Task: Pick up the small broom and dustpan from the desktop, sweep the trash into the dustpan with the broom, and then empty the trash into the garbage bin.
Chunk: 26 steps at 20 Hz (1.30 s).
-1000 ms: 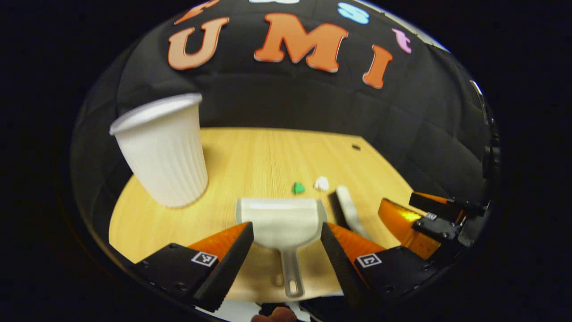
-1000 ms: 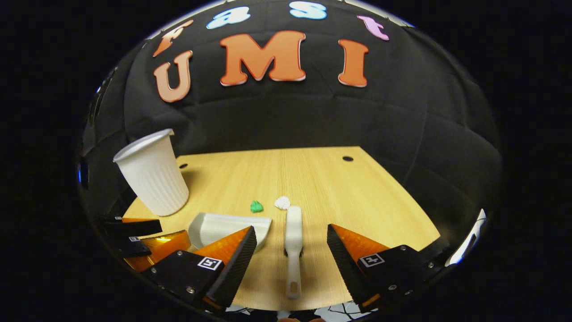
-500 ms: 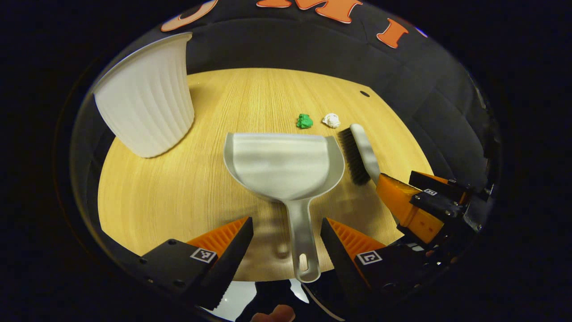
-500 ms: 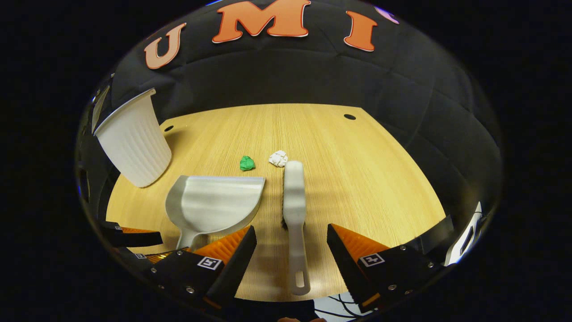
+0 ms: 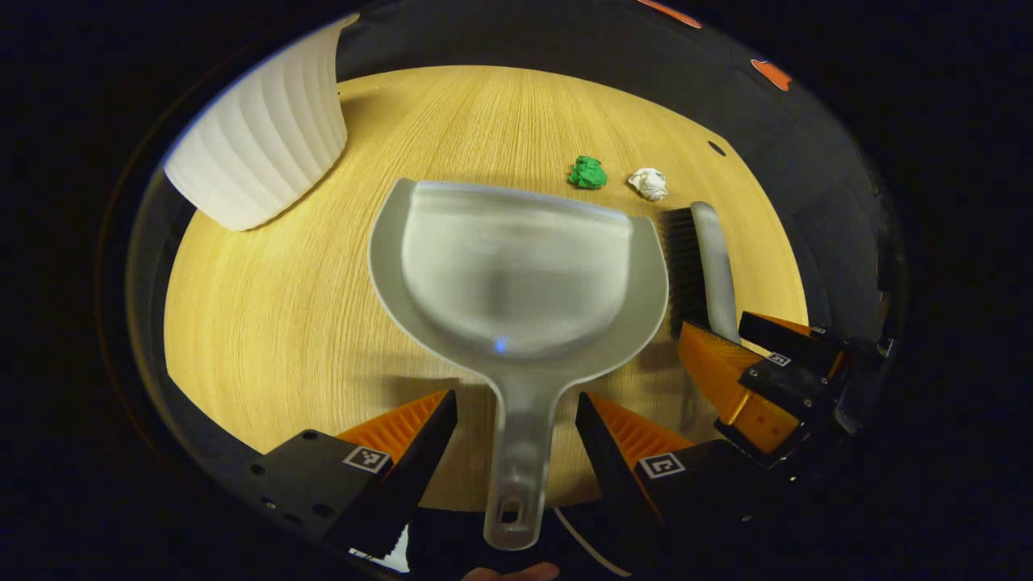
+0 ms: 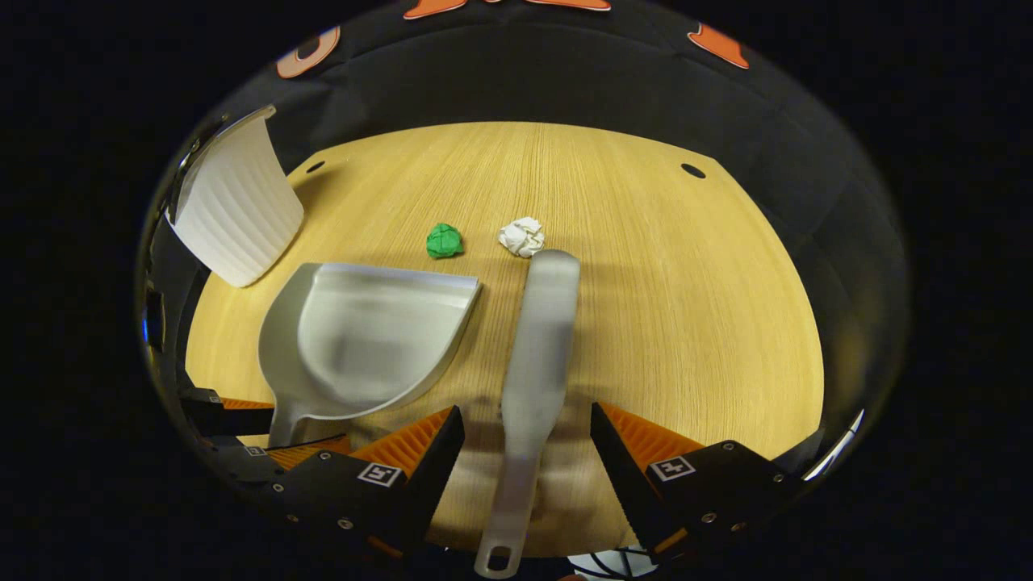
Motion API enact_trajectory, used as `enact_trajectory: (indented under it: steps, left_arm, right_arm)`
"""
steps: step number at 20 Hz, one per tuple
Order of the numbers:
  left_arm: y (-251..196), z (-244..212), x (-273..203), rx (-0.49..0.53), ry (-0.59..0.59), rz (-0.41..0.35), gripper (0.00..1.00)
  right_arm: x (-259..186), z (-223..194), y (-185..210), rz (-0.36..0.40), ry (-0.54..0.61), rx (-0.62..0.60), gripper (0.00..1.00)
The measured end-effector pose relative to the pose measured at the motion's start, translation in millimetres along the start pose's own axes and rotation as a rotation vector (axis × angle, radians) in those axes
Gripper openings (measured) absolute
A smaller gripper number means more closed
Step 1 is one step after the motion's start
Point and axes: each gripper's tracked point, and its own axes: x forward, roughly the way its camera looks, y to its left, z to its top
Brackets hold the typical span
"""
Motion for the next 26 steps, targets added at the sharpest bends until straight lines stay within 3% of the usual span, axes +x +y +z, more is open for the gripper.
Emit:
enact_trajectory:
  steps: [5,7,8,9,11,17,18,19,20,21,26]
  left_arm:
    - [-2.3,2.0,11.7,0.016,0.068,-0.001,0.88]
    - [-5.5,2.5,15.1,0.039,0.11,-0.019,0.74]
    - [-4.9,3.2,15.5,0.055,0.126,-0.021,0.62]
    - [-4.2,3.2,19.1,0.063,0.14,-0.025,0.49]
    - [-4.3,0.7,21.7,0.088,0.162,-0.036,0.38]
    - [-2.5,6.6,19.7,0.141,0.184,-0.048,0.32]
    - [-2.3,7.4,19.0,0.151,0.193,-0.05,0.3]
    - [-0.9,7.7,18.1,0.156,0.193,-0.053,0.3]
    - [0.6,8.0,17.8,0.17,0.202,-0.054,0.29]
    - [2.2,8.7,15.7,0.179,0.203,-0.055,0.29]
    - [8.7,15.0,8.8,0.24,0.225,-0.069,0.29]
  right_arm:
    - [14.3,3.5,-1.4,-0.007,0.06,0.022,0.75]
    - [21.2,2.9,-3.3,-0.025,0.091,0.057,0.62]
    - [21.4,4.3,-3.9,-0.033,0.101,0.075,0.48]
    - [24.6,4.2,-3.4,-0.033,0.108,0.079,0.43]
    - [23.3,5.5,-4.3,-0.038,0.12,0.086,0.4]
    - [22.3,13.7,-12.4,-0.043,0.141,0.107,0.3]
    - [23.3,17.4,-16.8,-0.042,0.142,0.108,0.29]
    - [23.4,20.9,-21.3,-0.041,0.145,0.109,0.38]
    - [23.3,26.8,-26.4,-0.04,0.145,0.107,0.38]
    - [25.2,32.7,-32.7,-0.045,0.14,0.103,0.28]
    - [40.1,69.0,-51.5,-0.021,0.124,0.052,0.29]
